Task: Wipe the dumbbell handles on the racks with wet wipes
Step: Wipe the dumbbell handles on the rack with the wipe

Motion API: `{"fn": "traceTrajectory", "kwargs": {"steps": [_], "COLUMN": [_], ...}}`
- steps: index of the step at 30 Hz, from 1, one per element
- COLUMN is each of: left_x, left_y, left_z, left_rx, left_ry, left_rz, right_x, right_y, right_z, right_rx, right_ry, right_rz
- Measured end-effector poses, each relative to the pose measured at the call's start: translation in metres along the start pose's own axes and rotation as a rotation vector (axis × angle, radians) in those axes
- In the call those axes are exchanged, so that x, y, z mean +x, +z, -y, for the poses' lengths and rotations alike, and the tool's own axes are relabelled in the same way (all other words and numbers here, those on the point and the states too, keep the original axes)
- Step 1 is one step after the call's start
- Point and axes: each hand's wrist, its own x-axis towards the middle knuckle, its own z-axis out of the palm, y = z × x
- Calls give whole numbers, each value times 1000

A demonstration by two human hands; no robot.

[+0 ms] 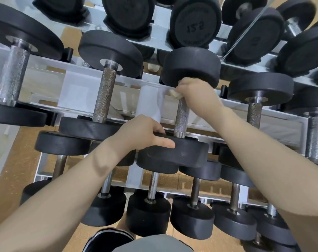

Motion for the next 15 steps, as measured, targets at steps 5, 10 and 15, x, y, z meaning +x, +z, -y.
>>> {"fn": "traceTrajectory", "kwargs": {"steps": [5, 10, 15], "left_x": [0, 0, 2], "left_y": [1, 0, 5], "left_z": [0, 1, -1], "left_rx": [-41, -56, -182], "left_ry": [9, 56, 93], "left_rz": [-20, 4, -35], "right_x": [-34, -69, -42], "right_y": [14, 13, 9], "right_z": [11, 4, -9], "right_rx": [70, 360, 869], "right_ry": [-145, -106, 451], "right_rz": [-131, -178, -379]}}
